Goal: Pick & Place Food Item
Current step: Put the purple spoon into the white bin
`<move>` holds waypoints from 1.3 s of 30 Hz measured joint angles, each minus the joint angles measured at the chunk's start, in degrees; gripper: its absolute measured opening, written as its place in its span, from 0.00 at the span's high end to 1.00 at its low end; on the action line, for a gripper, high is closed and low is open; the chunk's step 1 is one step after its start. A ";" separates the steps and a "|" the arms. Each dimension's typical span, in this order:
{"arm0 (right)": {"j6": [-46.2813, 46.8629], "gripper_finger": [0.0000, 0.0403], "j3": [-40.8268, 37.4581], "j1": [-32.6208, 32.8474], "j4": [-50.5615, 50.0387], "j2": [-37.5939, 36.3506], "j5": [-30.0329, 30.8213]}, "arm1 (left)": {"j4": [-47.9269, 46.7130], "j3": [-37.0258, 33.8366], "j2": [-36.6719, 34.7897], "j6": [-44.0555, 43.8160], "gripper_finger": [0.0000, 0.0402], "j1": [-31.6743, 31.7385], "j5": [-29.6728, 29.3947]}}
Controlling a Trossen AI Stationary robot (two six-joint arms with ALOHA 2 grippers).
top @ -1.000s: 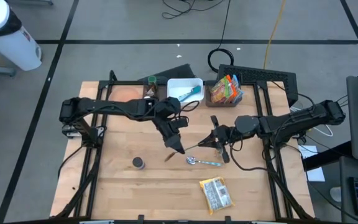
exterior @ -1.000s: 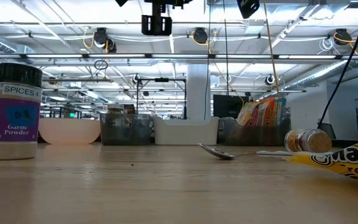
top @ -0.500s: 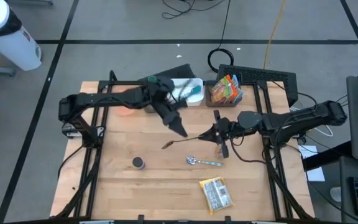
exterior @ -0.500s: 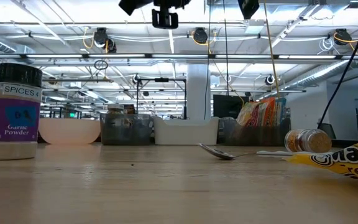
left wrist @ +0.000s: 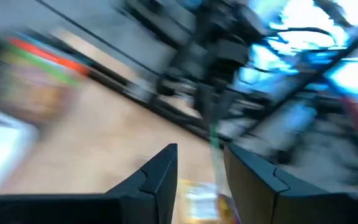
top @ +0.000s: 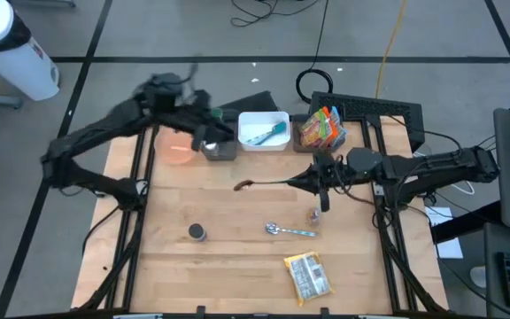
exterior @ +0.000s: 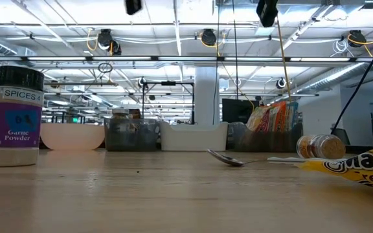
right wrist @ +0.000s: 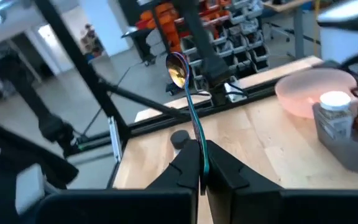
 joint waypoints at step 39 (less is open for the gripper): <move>22.96 1.00 -0.01 -14.48 41.41 12.62 -2.03 | 28.64 -10.64 8.32 8.45 0.66 -31.55 -69.36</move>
